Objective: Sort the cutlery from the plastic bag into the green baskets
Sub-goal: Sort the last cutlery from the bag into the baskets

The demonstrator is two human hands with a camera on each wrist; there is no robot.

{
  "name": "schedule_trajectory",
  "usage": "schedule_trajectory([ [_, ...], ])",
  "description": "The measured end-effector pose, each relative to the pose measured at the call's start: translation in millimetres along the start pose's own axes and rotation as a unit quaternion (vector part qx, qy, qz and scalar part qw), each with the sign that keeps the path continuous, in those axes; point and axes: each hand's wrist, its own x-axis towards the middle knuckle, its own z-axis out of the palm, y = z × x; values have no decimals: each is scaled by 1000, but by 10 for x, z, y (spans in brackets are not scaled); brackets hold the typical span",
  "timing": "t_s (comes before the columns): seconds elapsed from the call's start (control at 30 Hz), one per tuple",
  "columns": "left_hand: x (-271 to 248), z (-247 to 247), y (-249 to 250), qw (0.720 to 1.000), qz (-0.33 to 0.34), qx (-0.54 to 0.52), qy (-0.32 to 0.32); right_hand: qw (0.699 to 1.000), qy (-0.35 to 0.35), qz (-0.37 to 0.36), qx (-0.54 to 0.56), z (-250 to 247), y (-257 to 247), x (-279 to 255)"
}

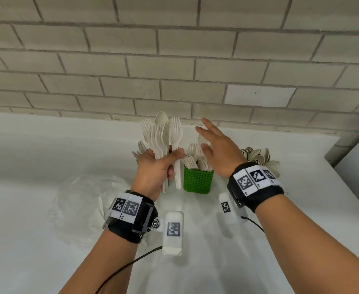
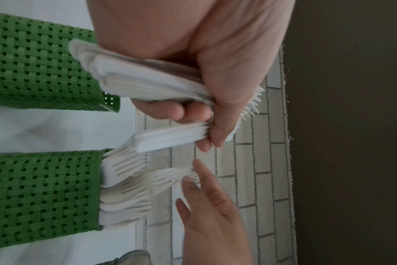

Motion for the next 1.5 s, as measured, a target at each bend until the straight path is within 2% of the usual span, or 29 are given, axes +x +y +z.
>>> schedule_trajectory([
  [0.1, 8, 1, -19, 1000, 2, -2, -4, 991, 110, 15, 73, -26, 29, 38],
  [0.2, 7, 5, -15, 1000, 3, -4, -11, 984, 137, 47, 104, 1, 35, 2],
  [0.33, 6, -7, -15, 1000, 4, -4, -13, 959, 247, -8, 139, -31, 0, 3],
  [0.4, 4, -13, -19, 1000, 2, -5, -15, 969, 211, -11, 129, -6, -7, 16],
  [0.47, 0, -12, -17, 1000, 1, -6, -20, 995, 76, 11, 56, 86, 21, 13],
  [0.5, -5, -8, -17, 1000, 1, -5, -22, 1000, 3, 23, 2, 150, 41, -1],
  [0.53, -8, -5, -17, 1000, 1, -4, -24, 998, -50, 35, -35, 203, 59, -19],
  [0.57, -10, -3, -15, 1000, 1, -3, -26, 996, -70, 43, -46, 234, 67, -33],
  [0.6, -9, -8, -13, 1000, 1, -1, -27, 997, -55, 43, -40, 238, 52, -42],
  [0.63, -10, -16, -6, 1000, 2, 1, -29, 999, -11, 34, -19, 223, 11, -49],
  [0.7, -8, -34, 3, 999, -2, 10, -36, 991, 86, 37, 101, 146, -129, -58],
  [0.73, -10, -34, 8, 999, -4, 17, -42, 976, 99, 49, 188, 97, -211, -45],
  [0.8, -19, -19, 15, 998, -9, 29, -57, 947, 66, 76, 305, 11, -346, -12],
  [0.97, -30, -5, -10, 996, -24, 22, -84, 921, 36, 103, 374, -44, -331, 16],
  [1.07, -52, -18, -7, 995, -25, 17, -94, 914, 45, 110, 389, -80, -288, 1],
  [1.27, -51, -63, 40, 998, -6, 27, -51, 904, 151, 107, 385, -233, -162, -3],
  [1.4, -49, -72, 61, 999, -3, 25, -43, 930, 182, 58, 314, -256, -83, -7],
  [1.5, -40, -73, 52, 999, -7, 26, -46, 939, 213, 26, 270, -287, -74, 3],
])
